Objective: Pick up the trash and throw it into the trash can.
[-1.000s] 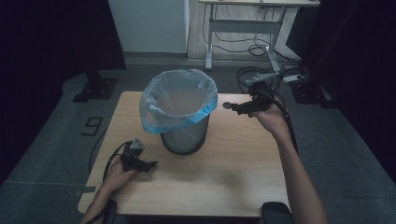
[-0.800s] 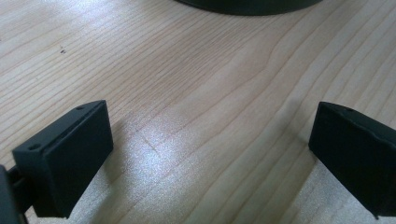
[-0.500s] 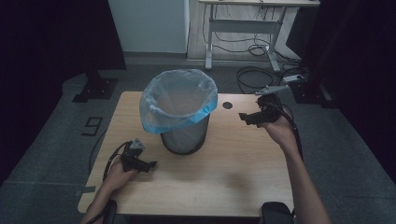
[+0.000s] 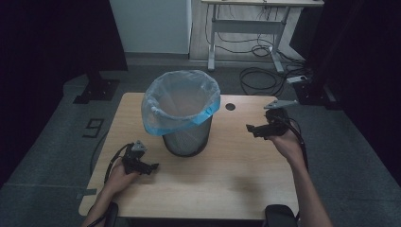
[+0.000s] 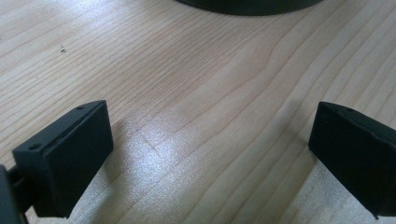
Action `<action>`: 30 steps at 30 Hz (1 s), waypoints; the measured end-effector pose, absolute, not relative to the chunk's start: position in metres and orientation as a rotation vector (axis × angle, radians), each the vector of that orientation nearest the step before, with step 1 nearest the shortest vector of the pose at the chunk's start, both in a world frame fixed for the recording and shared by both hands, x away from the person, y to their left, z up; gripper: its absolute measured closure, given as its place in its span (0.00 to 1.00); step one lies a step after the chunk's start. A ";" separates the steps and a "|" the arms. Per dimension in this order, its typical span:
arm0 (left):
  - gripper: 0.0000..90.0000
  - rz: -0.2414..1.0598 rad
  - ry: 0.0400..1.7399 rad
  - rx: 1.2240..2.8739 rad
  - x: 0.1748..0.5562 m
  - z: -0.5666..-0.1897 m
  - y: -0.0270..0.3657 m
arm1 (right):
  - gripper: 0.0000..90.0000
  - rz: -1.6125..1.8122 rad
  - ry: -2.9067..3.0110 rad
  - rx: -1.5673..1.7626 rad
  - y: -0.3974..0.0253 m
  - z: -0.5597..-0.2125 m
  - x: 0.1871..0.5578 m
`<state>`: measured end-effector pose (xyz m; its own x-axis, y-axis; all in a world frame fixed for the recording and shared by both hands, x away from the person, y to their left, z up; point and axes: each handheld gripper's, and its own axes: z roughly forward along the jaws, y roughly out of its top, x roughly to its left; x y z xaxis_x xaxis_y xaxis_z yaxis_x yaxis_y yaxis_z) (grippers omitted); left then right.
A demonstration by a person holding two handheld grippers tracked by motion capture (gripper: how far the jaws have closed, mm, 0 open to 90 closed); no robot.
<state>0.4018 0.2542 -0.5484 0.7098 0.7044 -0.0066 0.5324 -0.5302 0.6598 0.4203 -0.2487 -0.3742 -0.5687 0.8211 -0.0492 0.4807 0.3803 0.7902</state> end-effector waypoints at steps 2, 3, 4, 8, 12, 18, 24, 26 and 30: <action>0.00 0.344 0.936 2.264 0.402 -0.548 0.254 | 0.02 1.053 2.210 1.126 -0.250 -0.380 0.419; 0.00 0.344 0.937 2.265 0.402 -0.548 0.254 | 0.02 1.057 2.212 1.131 -0.251 -0.383 0.419; 0.00 0.344 0.937 2.265 0.402 -0.548 0.254 | 0.02 1.059 2.214 1.134 -0.252 -0.387 0.418; 0.00 0.345 0.938 2.265 0.402 -0.548 0.254 | 0.02 1.064 2.216 1.149 -0.255 -0.404 0.416; 0.00 0.345 0.936 2.269 0.402 -0.548 0.254 | 0.02 1.051 2.222 1.148 -0.258 -0.419 0.414; 0.00 0.347 0.938 2.266 0.402 -0.548 0.254 | 0.02 1.020 2.241 1.151 -0.260 -0.445 0.409; 0.00 0.347 0.938 2.266 0.402 -0.548 0.254 | 0.02 0.968 2.270 1.153 -0.261 -0.474 0.402; 0.00 0.348 0.938 2.266 0.402 -0.548 0.254 | 0.02 0.959 2.276 1.164 -0.261 -0.486 0.399; 0.00 0.347 0.938 2.266 0.402 -0.548 0.254 | 0.01 0.936 2.289 1.177 -0.259 -0.507 0.394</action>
<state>0.4015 0.2542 -0.5484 0.7086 0.7056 -0.0042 0.5327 -0.5309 0.6590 0.3941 -0.2588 -0.5066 -0.5652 0.8237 -0.0460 0.5554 0.4212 0.7171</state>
